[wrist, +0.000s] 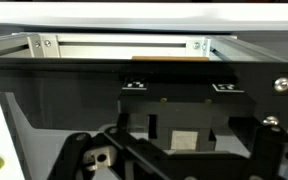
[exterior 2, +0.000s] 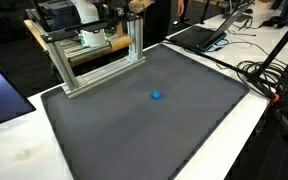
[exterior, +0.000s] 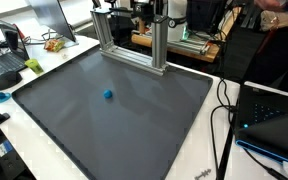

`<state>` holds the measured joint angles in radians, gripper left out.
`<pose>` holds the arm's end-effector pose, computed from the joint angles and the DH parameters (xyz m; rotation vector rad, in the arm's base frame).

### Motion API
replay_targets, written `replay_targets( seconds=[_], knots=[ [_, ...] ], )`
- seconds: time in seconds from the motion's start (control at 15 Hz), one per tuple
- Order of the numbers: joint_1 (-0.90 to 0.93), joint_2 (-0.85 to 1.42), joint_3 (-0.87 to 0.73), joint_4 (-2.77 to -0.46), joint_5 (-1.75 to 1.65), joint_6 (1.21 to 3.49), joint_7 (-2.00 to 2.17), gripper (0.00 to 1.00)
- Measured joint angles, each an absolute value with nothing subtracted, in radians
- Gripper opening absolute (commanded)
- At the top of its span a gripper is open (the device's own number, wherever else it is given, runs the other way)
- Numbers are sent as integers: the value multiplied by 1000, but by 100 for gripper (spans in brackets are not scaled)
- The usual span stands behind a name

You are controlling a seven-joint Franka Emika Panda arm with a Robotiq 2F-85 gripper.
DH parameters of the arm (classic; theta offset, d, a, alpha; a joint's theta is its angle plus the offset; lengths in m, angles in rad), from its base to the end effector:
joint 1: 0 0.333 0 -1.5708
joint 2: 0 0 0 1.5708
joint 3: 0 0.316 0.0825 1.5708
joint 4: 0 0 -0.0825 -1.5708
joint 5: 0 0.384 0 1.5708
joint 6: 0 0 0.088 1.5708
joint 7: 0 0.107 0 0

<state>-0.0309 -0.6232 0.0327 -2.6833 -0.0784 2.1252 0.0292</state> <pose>0.3551 -0.0032 0.4291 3.0537 0.0095 0.1001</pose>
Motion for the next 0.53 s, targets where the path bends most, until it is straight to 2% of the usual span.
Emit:
replay_targets(
  seconds=[0.07, 0.13, 0.47, 0.53],
  knots=[
    [-31, -623, 33, -2683, -78, 2125, 24, 92],
    [-31, -623, 33, -2683, -78, 2125, 22, 72],
    [-30, -620, 33, -2683, -78, 2125, 19, 36],
    [-30, -619, 33, -2683, -78, 2125, 19, 34]
  ],
)
